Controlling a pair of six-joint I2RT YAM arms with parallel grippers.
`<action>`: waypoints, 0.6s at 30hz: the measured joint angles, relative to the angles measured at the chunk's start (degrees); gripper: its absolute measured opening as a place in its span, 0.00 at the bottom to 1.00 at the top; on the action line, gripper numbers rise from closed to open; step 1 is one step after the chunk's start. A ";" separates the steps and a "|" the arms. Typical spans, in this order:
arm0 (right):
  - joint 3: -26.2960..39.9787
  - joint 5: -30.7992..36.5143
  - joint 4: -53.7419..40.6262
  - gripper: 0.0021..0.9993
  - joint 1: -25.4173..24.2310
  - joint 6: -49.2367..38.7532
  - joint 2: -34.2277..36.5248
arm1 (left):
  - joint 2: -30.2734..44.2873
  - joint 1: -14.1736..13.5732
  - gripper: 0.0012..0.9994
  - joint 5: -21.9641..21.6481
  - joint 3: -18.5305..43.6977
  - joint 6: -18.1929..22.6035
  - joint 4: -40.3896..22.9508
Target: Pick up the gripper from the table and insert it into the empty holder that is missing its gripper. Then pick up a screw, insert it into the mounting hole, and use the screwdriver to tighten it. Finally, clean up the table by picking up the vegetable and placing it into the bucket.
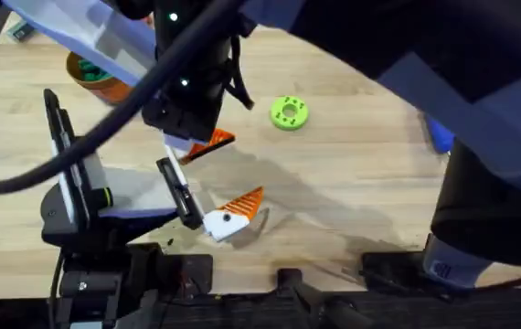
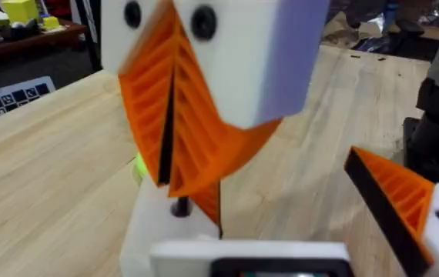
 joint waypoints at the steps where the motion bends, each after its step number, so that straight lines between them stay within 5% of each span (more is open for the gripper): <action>1: 0.00 0.02 0.00 0.00 0.02 0.00 -0.02 | 0.00 0.00 0.99 0.00 0.00 0.00 0.00; 18: 0.00 0.04 0.58 0.00 0.85 0.00 0.15 | 0.00 0.00 0.99 0.00 0.00 0.00 0.00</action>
